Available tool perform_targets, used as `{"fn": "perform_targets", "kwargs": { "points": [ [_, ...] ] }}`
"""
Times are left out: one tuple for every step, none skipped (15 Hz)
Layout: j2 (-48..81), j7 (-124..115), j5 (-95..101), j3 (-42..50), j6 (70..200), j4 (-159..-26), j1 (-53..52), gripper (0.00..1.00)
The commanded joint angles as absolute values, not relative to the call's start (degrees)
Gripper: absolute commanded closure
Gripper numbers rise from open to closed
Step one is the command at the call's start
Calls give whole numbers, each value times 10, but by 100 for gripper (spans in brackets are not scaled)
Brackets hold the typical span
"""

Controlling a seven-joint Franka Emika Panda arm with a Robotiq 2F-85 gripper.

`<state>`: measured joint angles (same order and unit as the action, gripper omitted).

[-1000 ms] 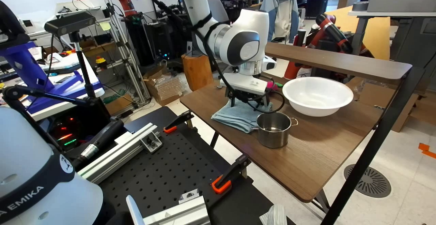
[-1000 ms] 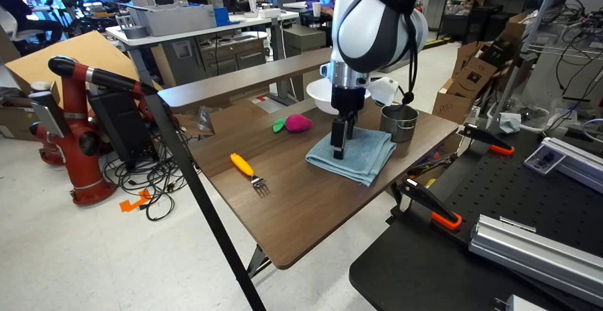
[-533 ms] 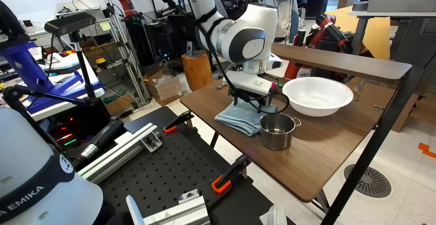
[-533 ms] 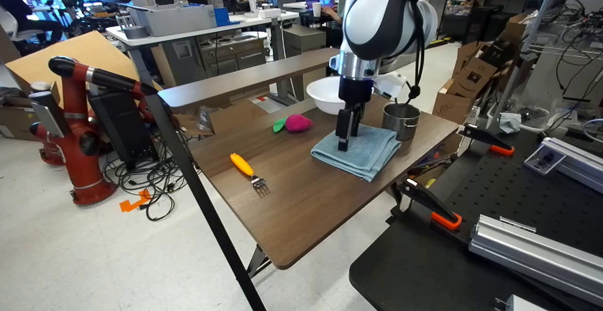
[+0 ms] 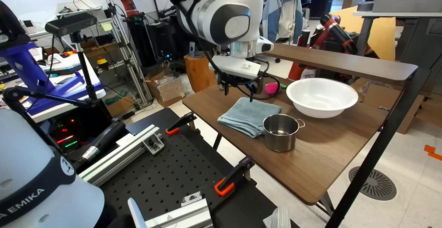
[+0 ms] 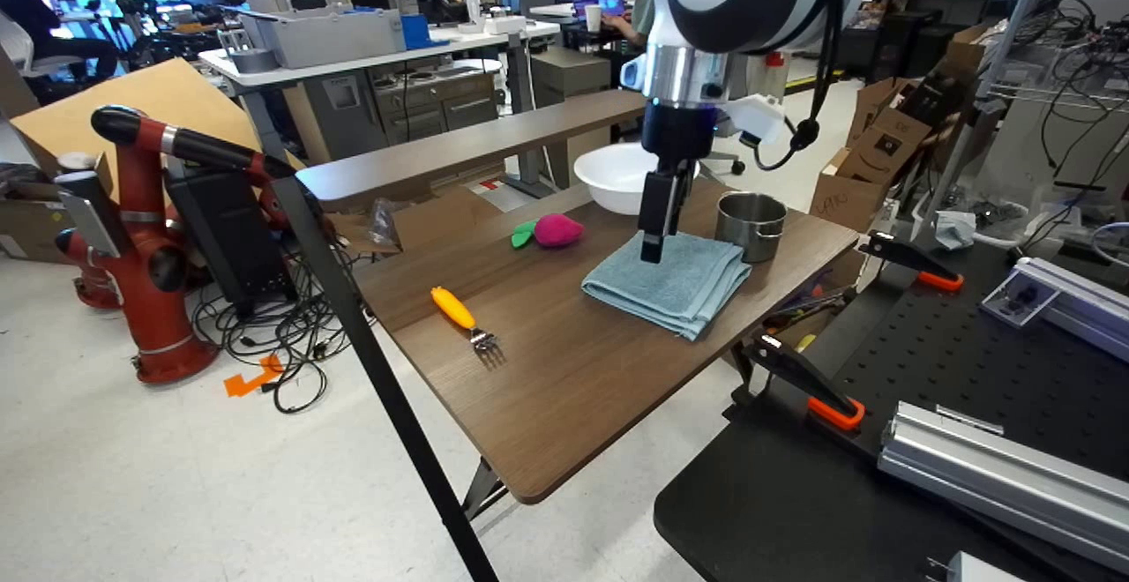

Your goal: Move the blue towel from the left to the right

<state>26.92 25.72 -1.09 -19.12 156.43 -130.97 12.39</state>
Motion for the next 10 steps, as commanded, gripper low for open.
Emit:
{"fn": "perform_targets", "kwargs": {
  "points": [
    [185, 295, -55, -206, 1574, -1387, 130, 0],
    [167, 286, -50, -194, 1568, -1401, 114, 0],
    [202, 280, -45, -181, 1563, -1366, 102, 0],
    [186, 280, -46, -178, 1564, -1381, 99, 0],
    [176, 280, -46, -177, 1564, -1391, 96, 0],
    [172, 280, -46, -176, 1564, -1394, 96, 0],
    [172, 280, -46, -176, 1564, -1395, 96, 0],
    [172, 280, -46, -176, 1564, -1395, 96, 0],
    [172, 280, -46, -176, 1564, -1395, 96, 0],
    [172, 280, -46, -176, 1564, -1395, 96, 0]
  ]
}}
